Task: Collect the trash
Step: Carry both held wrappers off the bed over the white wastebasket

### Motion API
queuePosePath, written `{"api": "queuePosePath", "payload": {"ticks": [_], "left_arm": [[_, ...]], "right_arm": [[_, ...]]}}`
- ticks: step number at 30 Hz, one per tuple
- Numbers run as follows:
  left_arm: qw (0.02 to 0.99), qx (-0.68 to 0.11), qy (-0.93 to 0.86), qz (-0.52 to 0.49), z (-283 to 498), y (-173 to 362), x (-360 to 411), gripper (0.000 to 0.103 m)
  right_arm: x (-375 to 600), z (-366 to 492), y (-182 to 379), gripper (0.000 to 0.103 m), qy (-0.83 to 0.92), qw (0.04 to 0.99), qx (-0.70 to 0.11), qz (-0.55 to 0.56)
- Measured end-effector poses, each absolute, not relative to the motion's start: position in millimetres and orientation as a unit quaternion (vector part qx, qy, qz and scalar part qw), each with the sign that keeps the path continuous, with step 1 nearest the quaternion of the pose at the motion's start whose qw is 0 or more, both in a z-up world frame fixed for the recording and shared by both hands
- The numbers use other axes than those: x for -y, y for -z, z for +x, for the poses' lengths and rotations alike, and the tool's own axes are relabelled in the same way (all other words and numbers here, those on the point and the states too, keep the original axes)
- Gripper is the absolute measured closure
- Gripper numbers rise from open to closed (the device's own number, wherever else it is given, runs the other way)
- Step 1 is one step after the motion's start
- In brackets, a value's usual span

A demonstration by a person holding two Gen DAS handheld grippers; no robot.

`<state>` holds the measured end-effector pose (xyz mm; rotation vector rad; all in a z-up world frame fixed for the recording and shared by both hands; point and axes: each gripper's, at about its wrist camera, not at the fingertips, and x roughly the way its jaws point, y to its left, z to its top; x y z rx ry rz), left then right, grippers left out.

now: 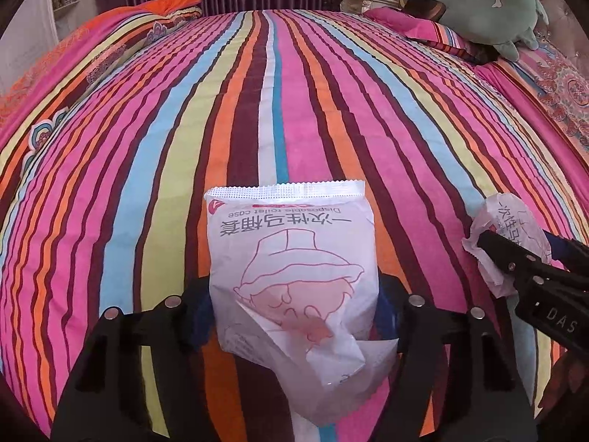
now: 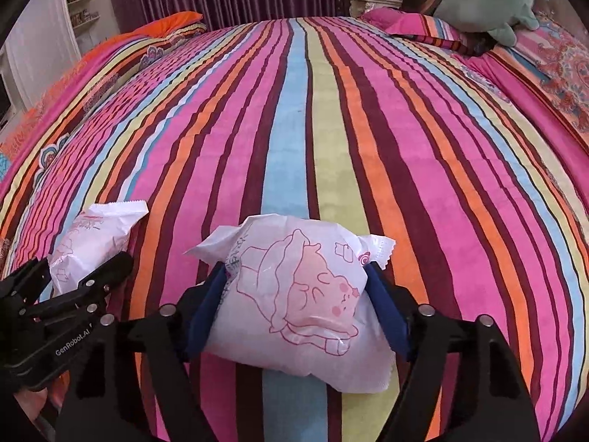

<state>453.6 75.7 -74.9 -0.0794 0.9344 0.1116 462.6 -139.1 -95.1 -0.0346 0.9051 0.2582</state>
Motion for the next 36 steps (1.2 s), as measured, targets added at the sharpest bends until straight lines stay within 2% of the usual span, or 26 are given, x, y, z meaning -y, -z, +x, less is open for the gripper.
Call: {"api": "queuePosePath", "payload": {"ticks": [16,36], "left_arm": [[0.893,-0.443,-0.051,-0.062,381,43,-79,0.037],[0.892,-0.445,-0.047,-0.061,260,38,-74,0.037]], "right_arm": [[160,408,67,0.035,-0.113,0.896,-0.43,0.006],[186,308,52,0.035,-0.112,0.899,-0.42,0.051]]}}
